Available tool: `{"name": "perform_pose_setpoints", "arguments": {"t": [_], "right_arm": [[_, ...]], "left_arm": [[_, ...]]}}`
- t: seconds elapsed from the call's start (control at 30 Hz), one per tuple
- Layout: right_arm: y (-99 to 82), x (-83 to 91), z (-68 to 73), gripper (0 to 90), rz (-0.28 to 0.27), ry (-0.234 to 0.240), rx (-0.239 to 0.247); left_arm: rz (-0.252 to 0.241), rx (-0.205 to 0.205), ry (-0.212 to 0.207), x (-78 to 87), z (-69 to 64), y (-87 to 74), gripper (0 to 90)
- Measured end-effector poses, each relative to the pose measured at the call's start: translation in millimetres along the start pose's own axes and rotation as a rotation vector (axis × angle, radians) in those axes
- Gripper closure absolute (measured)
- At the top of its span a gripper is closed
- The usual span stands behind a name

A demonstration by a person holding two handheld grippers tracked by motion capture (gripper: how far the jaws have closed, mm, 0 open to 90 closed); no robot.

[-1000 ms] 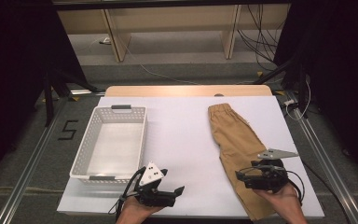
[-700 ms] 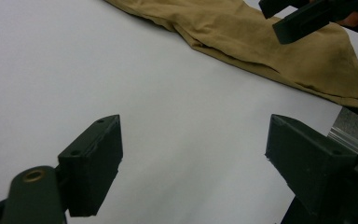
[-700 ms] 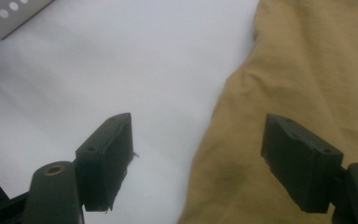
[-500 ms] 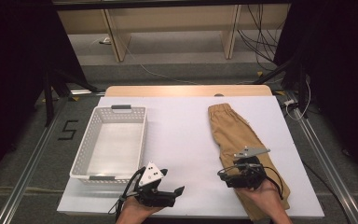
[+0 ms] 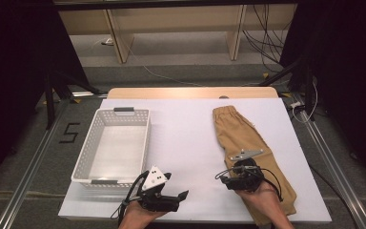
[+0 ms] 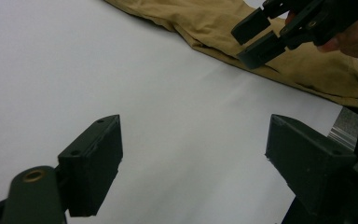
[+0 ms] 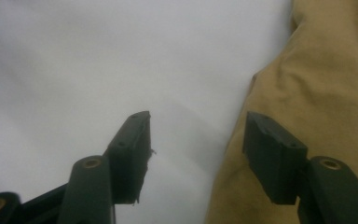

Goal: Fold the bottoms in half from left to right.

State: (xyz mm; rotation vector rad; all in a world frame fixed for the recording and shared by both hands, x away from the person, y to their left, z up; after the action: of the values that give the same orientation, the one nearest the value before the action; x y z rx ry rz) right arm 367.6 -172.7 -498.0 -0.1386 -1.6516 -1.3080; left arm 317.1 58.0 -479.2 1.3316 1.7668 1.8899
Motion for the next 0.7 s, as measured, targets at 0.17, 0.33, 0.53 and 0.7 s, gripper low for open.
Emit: {"name": "perform_pose_setpoints", "arguments": {"t": [0.17,0.33,0.53,0.7], "right_arm": [[-7.5,-10.4,-2.0,48.8,0.072,-0.039,0.014],[-13.8,-15.3,-7.8,52.9,0.128,-0.094,0.031],[-15.5,-15.5,-12.3,60.9,0.136,-0.115,0.039],[-15.3,-15.0,-18.3,76.7,0.128,-0.137,0.046]], "left_arm": [[0.001,-0.002,-0.002,-0.3,-0.5,-0.2,18.7],[0.003,-0.004,-0.001,-0.4,-0.8,-0.5,18.7],[0.003,-0.002,-0.002,-0.4,-1.3,-0.7,18.7],[0.006,-0.004,-0.002,-1.0,-1.4,-0.9,18.7]]}}
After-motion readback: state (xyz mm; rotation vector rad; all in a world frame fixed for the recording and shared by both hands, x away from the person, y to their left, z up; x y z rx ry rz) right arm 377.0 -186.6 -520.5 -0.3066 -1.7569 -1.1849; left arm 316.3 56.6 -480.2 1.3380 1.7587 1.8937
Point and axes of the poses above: each handheld gripper's, and its own axes: x roughly backward along the jaws, y roughly out of its top, z roughly to its left, the point moved 6 cm from there along -x, roughly forward along the jaws, and after that the axes turned 6 degrees about -z, right-handed, at the moved point
